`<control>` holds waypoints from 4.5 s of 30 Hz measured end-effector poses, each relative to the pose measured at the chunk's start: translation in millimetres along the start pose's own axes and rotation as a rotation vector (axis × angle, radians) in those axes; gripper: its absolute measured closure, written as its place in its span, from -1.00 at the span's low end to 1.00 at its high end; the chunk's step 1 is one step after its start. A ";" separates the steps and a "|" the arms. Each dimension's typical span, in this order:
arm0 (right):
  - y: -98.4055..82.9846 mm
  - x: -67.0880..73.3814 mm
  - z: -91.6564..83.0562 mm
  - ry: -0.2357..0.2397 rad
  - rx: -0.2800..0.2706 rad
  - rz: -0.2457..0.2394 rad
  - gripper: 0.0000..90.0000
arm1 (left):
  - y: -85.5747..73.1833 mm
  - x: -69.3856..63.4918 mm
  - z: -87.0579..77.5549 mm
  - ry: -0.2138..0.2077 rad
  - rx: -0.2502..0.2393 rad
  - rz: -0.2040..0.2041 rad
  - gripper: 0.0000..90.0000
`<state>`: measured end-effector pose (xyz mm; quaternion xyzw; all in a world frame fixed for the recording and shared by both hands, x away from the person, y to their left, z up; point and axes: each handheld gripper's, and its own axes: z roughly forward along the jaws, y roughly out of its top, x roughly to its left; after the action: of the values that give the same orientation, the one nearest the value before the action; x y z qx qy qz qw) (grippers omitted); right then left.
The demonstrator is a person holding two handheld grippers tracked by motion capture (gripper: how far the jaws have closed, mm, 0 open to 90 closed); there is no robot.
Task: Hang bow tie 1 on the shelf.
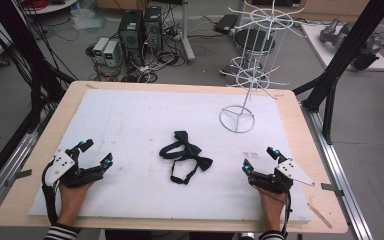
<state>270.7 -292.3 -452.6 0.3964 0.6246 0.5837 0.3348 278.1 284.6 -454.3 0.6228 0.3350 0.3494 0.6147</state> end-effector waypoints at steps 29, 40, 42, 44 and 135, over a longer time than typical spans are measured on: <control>1.0 -2.1 0.9 -0.003 0.008 0.026 -0.91 | 0.0 0.0 -0.1 -0.002 0.000 0.005 -0.66; 28.5 -4.6 1.6 0.046 0.017 -0.002 -0.91 | 0.0 -0.6 0.1 0.000 -0.001 0.003 -0.66; 37.7 -3.6 2.8 0.058 0.026 -0.008 -0.91 | 0.0 -0.9 0.2 0.001 -0.002 0.004 -0.66; 45.6 -2.4 4.6 0.061 0.033 -0.028 -0.91 | -0.1 -0.9 0.1 0.002 -0.002 0.003 -0.66; 96.6 107.6 209.3 0.397 0.898 -0.164 -0.82 | -0.2 0.0 -0.9 0.008 -0.007 -0.003 -0.66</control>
<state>415.5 -99.6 -371.5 0.3323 0.8950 0.2932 0.0503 277.4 285.0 -454.5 0.6188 0.3372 0.3523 0.6159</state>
